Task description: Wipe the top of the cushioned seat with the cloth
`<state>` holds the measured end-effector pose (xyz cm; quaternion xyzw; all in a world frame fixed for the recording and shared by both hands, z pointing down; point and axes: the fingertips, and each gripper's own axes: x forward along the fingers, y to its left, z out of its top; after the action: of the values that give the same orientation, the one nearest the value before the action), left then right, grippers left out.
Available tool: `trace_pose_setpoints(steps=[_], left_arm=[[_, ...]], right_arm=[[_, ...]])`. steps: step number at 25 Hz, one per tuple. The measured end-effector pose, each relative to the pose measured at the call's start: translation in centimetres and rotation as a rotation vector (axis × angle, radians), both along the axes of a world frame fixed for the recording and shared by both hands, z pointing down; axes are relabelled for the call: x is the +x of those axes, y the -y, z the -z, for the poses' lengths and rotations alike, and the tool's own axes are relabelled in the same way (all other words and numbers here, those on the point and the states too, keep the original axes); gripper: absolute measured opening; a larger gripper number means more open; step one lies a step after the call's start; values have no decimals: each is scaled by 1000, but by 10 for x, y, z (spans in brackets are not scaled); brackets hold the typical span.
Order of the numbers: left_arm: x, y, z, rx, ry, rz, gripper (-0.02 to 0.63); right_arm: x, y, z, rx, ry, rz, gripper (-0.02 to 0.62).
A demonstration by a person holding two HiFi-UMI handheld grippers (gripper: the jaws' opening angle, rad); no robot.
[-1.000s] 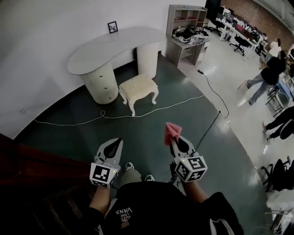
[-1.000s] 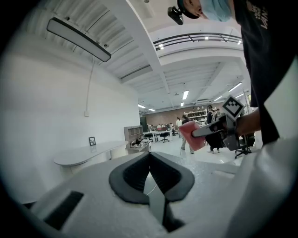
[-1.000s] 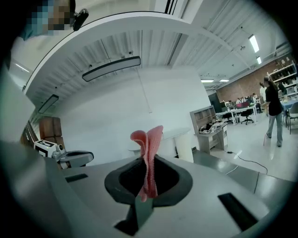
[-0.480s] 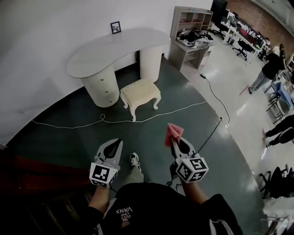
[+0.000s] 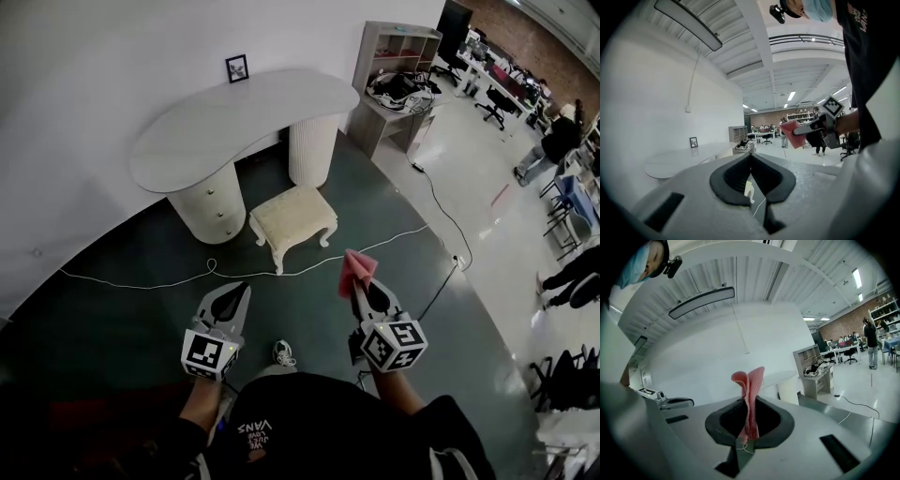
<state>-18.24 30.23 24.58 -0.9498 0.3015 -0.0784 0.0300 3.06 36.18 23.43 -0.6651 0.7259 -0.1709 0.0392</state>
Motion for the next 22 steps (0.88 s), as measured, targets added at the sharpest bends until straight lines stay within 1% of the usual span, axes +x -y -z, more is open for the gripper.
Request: trace_pose_setpoints(steps=[3, 6, 11, 14, 16, 18, 22], left_arm=[[3, 40, 7, -6, -17, -19, 17], [9, 69, 9, -15, -21, -44, 17], [15, 98, -4, -40, -31, -51, 17], [14, 114, -12, -58, -38, -28, 17], [17, 122, -15, -61, -24, -13, 17], [22, 131, -17, -64, -15, 2, 17], [37, 159, -17, -61, -23, 40, 17]], right_arm=[[2, 33, 4, -6, 1, -29, 26], [3, 58, 4, -23, 5, -48, 26], [12, 86, -4, -51, 0, -63, 26], [17, 107, -5, -51, -4, -52, 26], [24, 120, -7, -50, -4, -40, 26], [32, 135, -10, -54, 2, -28, 26], [50, 177, -19, -61, 15, 18, 26]])
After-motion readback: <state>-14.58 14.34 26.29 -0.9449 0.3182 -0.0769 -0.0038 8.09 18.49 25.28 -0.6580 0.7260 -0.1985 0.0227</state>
